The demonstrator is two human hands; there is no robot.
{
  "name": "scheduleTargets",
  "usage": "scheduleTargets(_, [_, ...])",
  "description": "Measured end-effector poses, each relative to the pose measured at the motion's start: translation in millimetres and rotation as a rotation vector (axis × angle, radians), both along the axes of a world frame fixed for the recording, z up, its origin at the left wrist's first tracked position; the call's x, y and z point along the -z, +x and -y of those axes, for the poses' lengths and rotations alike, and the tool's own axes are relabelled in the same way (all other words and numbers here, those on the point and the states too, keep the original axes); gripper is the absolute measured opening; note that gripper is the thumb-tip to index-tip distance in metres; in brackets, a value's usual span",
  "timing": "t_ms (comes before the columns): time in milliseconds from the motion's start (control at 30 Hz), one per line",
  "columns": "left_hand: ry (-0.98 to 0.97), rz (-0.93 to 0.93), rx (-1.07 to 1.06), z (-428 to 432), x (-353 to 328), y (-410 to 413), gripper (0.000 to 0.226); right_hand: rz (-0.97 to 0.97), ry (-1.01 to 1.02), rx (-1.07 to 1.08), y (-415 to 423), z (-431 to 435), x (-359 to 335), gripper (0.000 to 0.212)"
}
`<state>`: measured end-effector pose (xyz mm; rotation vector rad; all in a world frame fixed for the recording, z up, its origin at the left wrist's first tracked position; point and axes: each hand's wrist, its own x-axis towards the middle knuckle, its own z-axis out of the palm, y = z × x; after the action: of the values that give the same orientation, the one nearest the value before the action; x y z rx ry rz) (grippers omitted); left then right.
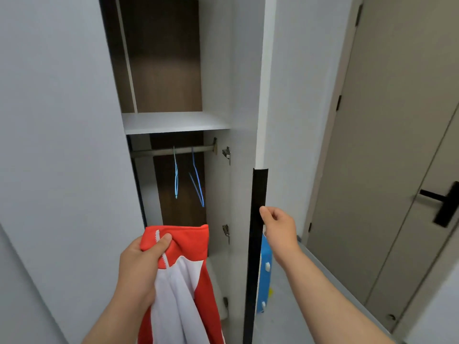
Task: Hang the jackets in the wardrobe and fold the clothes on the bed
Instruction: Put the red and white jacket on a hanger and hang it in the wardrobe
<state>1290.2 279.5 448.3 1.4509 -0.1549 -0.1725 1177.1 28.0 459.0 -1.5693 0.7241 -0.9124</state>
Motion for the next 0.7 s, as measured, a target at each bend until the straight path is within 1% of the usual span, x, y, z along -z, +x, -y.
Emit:
scheduleTargets(133, [0.02, 0.0, 0.049, 21, -3, -9, 0.021, 0.008, 0.043, 0.058, -22, 32, -7, 0.027])
scheduleTargets(233, [0.032, -0.003, 0.057, 32, -5, -11, 0.021, 0.009, 0.077, 0.046, -34, 47, -12, 0.011])
scheduleTargets(267, [0.031, -0.006, 0.061, 34, -7, -10, 0.023, -0.004, 0.054, 0.049, -35, 50, -13, 0.011])
scheduleTargets(367, [0.031, -0.016, 0.068, 39, -10, -5, 0.036, -0.157, -0.094, 0.094, -33, 46, -14, 0.017])
scheduleTargets(400, [0.021, -0.018, 0.07, 40, -11, -2, 0.036, -0.214, -0.177, 0.153, -30, 40, -13, 0.027])
scheduleTargets(433, [0.013, -0.021, 0.072, 41, -12, 1, 0.035, -0.238, -0.281, 0.248, -28, 32, -10, 0.041])
scheduleTargets(467, [0.016, -0.021, 0.074, 40, -13, 5, 0.033, -0.216, -0.398, 0.342, -26, 21, -8, 0.05])
scheduleTargets(500, [0.019, -0.019, 0.075, 39, -13, 10, 0.032, -0.169, -0.518, 0.391, -23, 10, -8, 0.051])
scheduleTargets(533, [0.013, -0.018, 0.074, 37, -13, 16, 0.032, -0.138, -0.615, 0.359, -18, -1, -8, 0.048])
scheduleTargets(567, [0.006, -0.018, 0.071, 35, -14, 22, 0.03, -0.132, -0.669, 0.264, -10, -10, -8, 0.044])
scheduleTargets(633, [0.002, -0.014, 0.057, 28, -14, 34, 0.026, -0.18, -0.652, 0.033, 9, -25, -10, 0.041])
scheduleTargets(700, [-0.01, -0.014, 0.044, 17, -12, 50, 0.026, -0.225, -0.636, -0.069, 36, -34, -11, 0.042])
